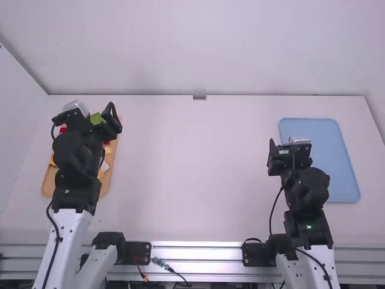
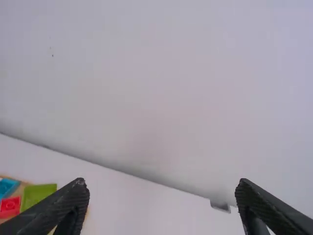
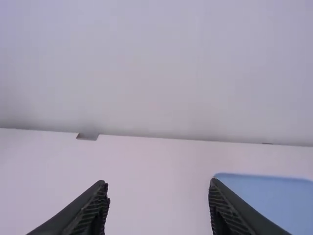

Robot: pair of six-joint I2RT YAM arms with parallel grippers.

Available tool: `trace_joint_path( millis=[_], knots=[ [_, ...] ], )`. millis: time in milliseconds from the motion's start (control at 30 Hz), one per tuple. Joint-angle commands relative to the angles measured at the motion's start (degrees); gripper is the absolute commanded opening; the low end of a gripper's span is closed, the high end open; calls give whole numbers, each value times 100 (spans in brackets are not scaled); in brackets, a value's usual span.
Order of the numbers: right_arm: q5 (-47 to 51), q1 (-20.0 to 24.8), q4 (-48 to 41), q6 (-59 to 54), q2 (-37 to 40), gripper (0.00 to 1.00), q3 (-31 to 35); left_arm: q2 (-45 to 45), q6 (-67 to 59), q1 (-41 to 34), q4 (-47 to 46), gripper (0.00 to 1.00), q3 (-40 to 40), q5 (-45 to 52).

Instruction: Assemble lego blocks to make yellow taxi

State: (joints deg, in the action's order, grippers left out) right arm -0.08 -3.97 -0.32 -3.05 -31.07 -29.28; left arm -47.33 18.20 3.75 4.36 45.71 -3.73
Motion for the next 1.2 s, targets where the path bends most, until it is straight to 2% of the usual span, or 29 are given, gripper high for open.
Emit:
trace_joint_path(
  millis=[0, 233, 400, 600, 733, 1000, 1167],
  knots=[
    [-9, -15, 79, 36, -141, 56, -327, -263, 212, 44, -169, 87, 436, -44],
    [13, -17, 155, 129, -606, 64, -792, -978, 214, 125, -884, 99, 1150, -37],
    [11, -4, 144, 133, -1006, 71, -1192, -1442, 179, 116, -1307, 99, 1390, -28],
    [-193, 144, 81, 173, -1507, 80, -1693, -1921, 179, 151, -1077, 99, 1384, -37],
    [-553, 223, -257, 155, -1868, 86, -2054, -2223, 455, 109, -955, 99, 1384, -37],
    [-514, 208, -841, 116, -2635, 99, -2821, -2787, 786, 120, -1191, 99, 1384, -289],
    [-509, 210, -955, 109, -3184, 99, -3370, -3176, 1175, 116, -1379, 99, 1379, -678]
  ],
)
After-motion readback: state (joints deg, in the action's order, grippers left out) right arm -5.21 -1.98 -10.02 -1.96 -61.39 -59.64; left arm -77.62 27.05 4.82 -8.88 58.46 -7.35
